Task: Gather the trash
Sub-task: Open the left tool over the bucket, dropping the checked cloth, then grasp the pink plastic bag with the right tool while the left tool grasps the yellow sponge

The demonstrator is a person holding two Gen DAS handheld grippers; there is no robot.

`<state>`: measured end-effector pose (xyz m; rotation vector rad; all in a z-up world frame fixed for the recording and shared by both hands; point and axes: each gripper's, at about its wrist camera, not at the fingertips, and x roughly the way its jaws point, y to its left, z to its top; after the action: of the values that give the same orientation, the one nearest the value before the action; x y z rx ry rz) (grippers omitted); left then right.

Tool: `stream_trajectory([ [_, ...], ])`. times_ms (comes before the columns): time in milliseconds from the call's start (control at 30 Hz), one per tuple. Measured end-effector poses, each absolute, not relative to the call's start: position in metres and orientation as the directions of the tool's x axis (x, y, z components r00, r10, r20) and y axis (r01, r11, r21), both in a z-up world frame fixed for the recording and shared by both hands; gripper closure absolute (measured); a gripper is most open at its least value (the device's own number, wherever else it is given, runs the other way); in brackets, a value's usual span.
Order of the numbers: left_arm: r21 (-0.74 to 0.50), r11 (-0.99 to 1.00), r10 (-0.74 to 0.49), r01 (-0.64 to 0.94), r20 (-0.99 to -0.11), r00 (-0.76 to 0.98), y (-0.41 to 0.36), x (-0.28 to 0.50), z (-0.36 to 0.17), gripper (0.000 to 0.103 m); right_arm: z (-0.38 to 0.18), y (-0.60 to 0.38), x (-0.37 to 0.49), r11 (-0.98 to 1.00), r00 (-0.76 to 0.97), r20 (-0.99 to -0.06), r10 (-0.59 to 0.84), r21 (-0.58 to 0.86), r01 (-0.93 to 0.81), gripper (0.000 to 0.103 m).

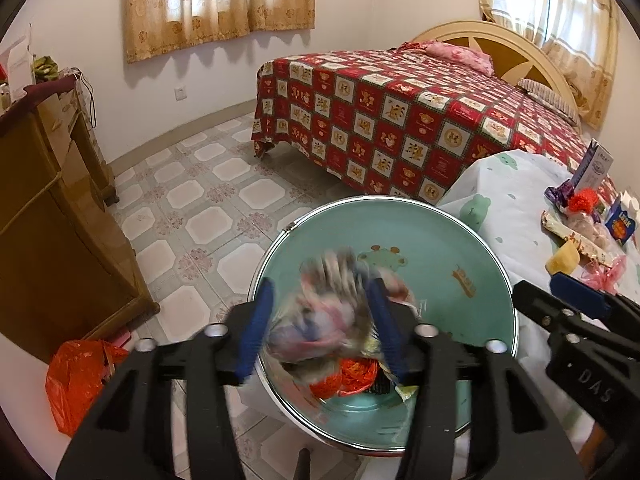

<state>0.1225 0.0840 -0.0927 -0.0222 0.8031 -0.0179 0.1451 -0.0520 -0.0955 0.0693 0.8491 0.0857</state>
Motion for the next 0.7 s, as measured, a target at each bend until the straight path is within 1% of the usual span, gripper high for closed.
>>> stream_trajectory([
  [67, -0.008, 1.000, -0.013, 0.009, -0.711, 0.703, 0.082, 0.120, -0.091, 0.050, -0.093, -0.055, 0.143, 0.995, 0.662, -0.743, 0.094, 0.093, -0.037, 0.052],
  [133, 0.009, 1.000, 0.002, 0.006, -0.707, 0.707, 0.081, 0.119, -0.091, 0.042, -0.092, -0.058, 0.141, 0.995, 0.665, -0.742, 0.088, 0.093, -0.028, 0.052],
  [267, 0.001, 1.000, 0.008, -0.010, -0.707, 0.708, 0.082, 0.118, -0.090, 0.038, -0.089, -0.064, 0.137, 0.995, 0.671, -0.737, 0.077, 0.096, -0.008, 0.051],
  [333, 0.005, 1.000, 0.019, -0.021, -0.705, 0.709, 0.084, 0.117, -0.089, 0.032, -0.086, -0.067, 0.134, 0.995, 0.678, -0.732, 0.072, 0.101, 0.003, 0.048],
  [500, 0.007, 1.000, 0.020, -0.021, -0.700, 0.714, 0.082, 0.114, -0.088, 0.026, -0.083, -0.082, 0.125, 0.994, 0.693, -0.720, 0.046, 0.101, 0.040, 0.047],
  [700, 0.028, 0.999, -0.001, 0.028, -0.685, 0.729, 0.069, 0.109, -0.088, 0.026, -0.080, -0.119, 0.112, 0.988, 0.698, -0.716, -0.003, 0.107, 0.114, 0.047],
])
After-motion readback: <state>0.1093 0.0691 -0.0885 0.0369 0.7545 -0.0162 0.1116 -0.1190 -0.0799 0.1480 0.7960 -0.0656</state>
